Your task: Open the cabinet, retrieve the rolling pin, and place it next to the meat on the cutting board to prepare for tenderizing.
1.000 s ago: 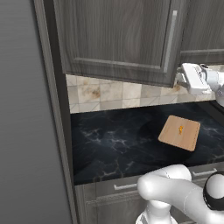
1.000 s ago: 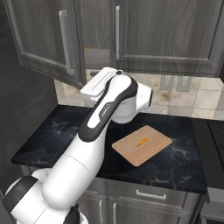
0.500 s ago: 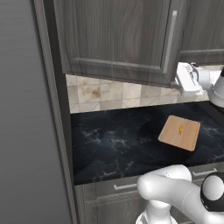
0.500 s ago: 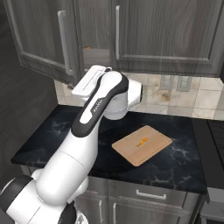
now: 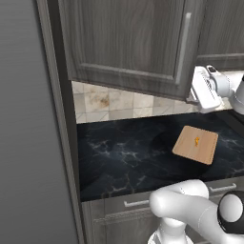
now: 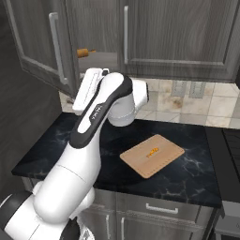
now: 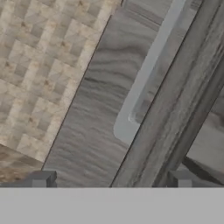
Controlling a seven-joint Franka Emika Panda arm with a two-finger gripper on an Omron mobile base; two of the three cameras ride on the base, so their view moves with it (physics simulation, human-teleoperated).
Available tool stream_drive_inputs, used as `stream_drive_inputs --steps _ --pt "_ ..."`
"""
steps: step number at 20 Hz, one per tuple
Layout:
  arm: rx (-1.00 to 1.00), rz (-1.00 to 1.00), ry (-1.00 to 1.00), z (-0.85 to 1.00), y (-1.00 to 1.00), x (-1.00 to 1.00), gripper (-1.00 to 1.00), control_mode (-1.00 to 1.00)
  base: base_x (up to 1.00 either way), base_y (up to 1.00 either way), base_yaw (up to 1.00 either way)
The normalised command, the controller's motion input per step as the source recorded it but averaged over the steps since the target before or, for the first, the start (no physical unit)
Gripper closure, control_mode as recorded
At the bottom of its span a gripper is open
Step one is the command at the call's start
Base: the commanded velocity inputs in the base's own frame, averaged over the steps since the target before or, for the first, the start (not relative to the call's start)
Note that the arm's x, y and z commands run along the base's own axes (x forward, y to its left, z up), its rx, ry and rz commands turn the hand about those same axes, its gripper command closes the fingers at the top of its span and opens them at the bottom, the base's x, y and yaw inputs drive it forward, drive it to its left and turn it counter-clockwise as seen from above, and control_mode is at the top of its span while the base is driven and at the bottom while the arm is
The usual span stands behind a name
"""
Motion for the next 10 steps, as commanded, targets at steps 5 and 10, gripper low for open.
stream_drive_inputs --steps 5,10 --pt "-0.17 0.1 -0.21 0.0 0.6 -0.46 -1.0 -1.0 0.0 0.0 0.0" --pt "-0.17 0.09 -0.21 0.0 0.64 -0.47 -1.0 -1.0 0.0 0.0 0.0"
